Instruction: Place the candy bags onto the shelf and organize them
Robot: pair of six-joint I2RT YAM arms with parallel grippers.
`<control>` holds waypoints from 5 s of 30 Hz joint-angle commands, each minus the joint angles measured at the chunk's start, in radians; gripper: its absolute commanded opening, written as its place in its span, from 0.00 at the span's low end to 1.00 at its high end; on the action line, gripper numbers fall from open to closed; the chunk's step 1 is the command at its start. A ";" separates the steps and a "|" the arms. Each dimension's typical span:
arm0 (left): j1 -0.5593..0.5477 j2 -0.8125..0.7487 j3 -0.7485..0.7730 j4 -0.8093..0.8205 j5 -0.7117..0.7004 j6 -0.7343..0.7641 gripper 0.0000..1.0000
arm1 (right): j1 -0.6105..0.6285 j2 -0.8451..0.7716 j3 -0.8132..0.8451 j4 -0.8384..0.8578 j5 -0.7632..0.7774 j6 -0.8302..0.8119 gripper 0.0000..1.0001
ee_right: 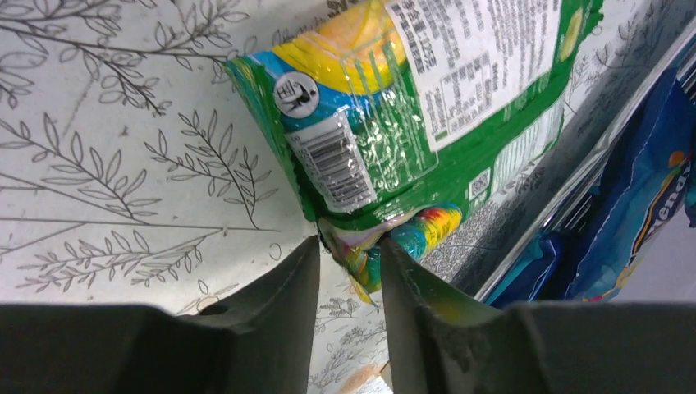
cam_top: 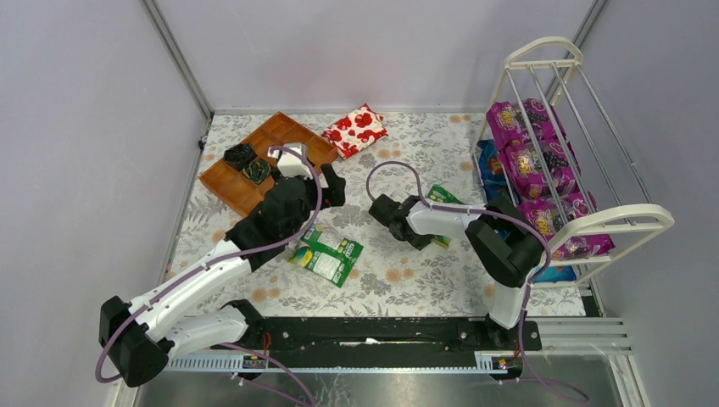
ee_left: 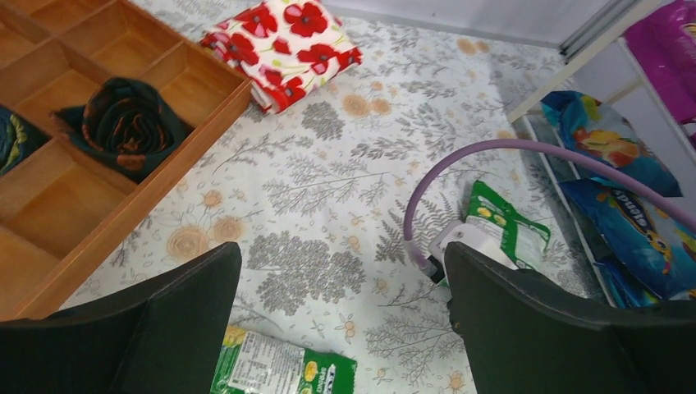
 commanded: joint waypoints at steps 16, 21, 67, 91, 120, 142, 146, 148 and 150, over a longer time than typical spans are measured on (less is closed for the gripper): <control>0.384 0.112 -0.129 0.107 0.600 -0.395 0.99 | 0.007 -0.239 -0.089 0.204 -0.263 -0.054 0.00; 0.458 0.264 -0.208 0.343 0.887 -0.620 0.93 | 0.007 -0.323 -0.147 0.305 -0.373 0.001 0.00; 0.119 0.742 -0.166 0.858 1.019 -1.035 0.07 | 0.135 -0.392 -0.223 0.408 -0.170 0.029 0.86; 0.146 0.724 -0.215 0.897 1.071 -1.086 0.17 | 0.218 -0.251 -0.222 0.650 0.201 -0.157 0.40; 0.546 0.296 -0.003 0.088 1.084 -0.374 0.84 | 0.031 -0.626 0.068 0.481 0.055 -0.284 0.16; 0.363 0.363 0.062 -0.034 1.109 -0.158 0.84 | -0.478 -0.327 0.747 0.533 0.274 -0.821 0.14; 0.317 0.372 0.072 -0.052 1.096 -0.138 0.84 | -0.557 -0.257 0.771 0.619 0.323 -0.922 0.15; 0.299 0.381 0.079 -0.066 1.083 -0.128 0.84 | -0.589 -0.220 0.801 0.631 0.332 -0.945 0.15; 0.287 0.395 0.086 -0.076 1.076 -0.120 0.84 | -0.611 -0.182 0.842 0.618 0.341 -0.950 0.16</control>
